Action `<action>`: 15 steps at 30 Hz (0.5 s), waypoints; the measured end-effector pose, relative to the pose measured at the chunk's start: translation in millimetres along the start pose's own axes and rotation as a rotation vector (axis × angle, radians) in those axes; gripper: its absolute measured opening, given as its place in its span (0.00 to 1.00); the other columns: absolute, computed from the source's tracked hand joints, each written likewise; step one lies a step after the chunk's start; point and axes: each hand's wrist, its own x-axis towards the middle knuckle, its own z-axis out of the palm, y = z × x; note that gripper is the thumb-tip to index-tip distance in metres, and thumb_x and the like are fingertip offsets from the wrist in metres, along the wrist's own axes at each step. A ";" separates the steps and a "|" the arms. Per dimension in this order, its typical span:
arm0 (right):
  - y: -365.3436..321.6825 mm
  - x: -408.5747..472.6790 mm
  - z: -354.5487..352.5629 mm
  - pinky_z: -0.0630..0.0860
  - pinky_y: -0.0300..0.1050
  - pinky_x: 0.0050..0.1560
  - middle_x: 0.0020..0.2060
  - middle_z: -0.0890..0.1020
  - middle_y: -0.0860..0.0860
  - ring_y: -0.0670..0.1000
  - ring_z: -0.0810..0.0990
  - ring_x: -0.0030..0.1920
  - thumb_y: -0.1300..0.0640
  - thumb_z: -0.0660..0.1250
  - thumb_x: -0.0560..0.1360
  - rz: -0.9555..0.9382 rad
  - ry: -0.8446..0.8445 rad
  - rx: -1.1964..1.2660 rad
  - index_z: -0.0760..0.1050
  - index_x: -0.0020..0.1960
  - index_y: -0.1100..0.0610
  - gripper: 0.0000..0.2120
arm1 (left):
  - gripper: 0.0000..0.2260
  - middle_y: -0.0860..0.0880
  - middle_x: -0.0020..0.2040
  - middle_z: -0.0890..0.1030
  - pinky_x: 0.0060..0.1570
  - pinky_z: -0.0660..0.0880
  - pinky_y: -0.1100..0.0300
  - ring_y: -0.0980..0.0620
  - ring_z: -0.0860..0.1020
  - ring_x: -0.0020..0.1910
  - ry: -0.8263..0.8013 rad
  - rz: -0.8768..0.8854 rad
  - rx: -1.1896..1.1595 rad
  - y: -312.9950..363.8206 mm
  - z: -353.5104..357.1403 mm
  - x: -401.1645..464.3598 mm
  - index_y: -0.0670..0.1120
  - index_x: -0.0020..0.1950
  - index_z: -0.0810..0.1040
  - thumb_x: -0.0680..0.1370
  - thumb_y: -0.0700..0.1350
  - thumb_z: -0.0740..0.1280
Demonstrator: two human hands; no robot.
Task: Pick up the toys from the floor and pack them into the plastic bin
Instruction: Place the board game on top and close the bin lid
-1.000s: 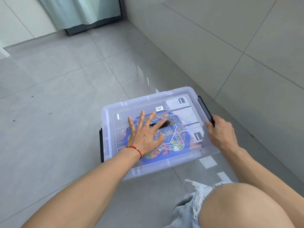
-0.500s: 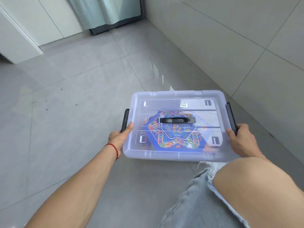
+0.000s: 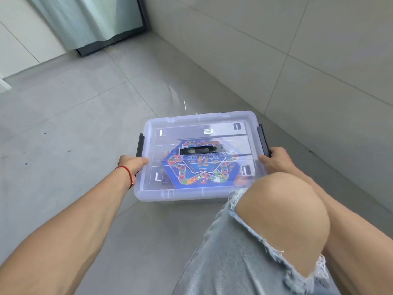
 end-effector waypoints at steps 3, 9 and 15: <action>1.0 -0.7 -5.6 0.70 0.46 0.39 0.35 0.76 0.55 0.55 0.73 0.36 0.57 0.67 0.76 -0.013 0.039 0.045 0.78 0.47 0.65 0.10 | 0.23 0.44 0.51 0.86 0.48 0.81 0.46 0.42 0.84 0.51 -0.206 -0.082 -0.155 19.0 1.4 -4.8 0.45 0.56 0.83 0.65 0.52 0.77; 14.6 -19.5 -52.7 0.66 0.42 0.30 0.32 0.73 0.54 0.52 0.69 0.29 0.61 0.66 0.75 0.010 0.142 0.140 0.73 0.37 0.61 0.09 | 0.12 0.47 0.45 0.86 0.45 0.81 0.49 0.44 0.84 0.37 -0.378 0.059 -0.248 76.4 31.4 -58.8 0.47 0.43 0.86 0.70 0.55 0.70; 36.8 -83.8 -157.0 0.67 0.42 0.31 0.30 0.71 0.54 0.51 0.71 0.30 0.61 0.67 0.75 0.058 0.359 0.310 0.67 0.34 0.58 0.13 | 0.14 0.48 0.33 0.82 0.35 0.80 0.56 0.46 0.81 0.31 -0.663 0.225 -0.229 140.6 85.1 -130.7 0.48 0.37 0.83 0.74 0.56 0.64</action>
